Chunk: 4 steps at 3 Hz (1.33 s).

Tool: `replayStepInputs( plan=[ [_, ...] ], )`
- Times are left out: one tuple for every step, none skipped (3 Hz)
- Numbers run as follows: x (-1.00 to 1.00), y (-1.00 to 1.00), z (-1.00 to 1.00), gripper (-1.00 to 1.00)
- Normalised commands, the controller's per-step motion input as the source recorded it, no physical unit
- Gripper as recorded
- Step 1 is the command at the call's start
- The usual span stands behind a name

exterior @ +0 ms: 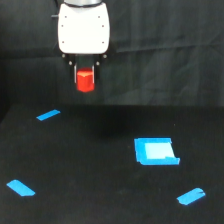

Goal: Pick up the red object from the table

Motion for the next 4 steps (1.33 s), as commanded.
replayStepInputs(
  plan=[
    [-0.05, 0.00, 0.09, -0.87],
    [-0.05, -0.01, 0.09, -0.89],
    [-0.04, -0.01, 0.09, -0.90],
    [-0.04, -0.01, 0.08, -0.91]
  ],
)
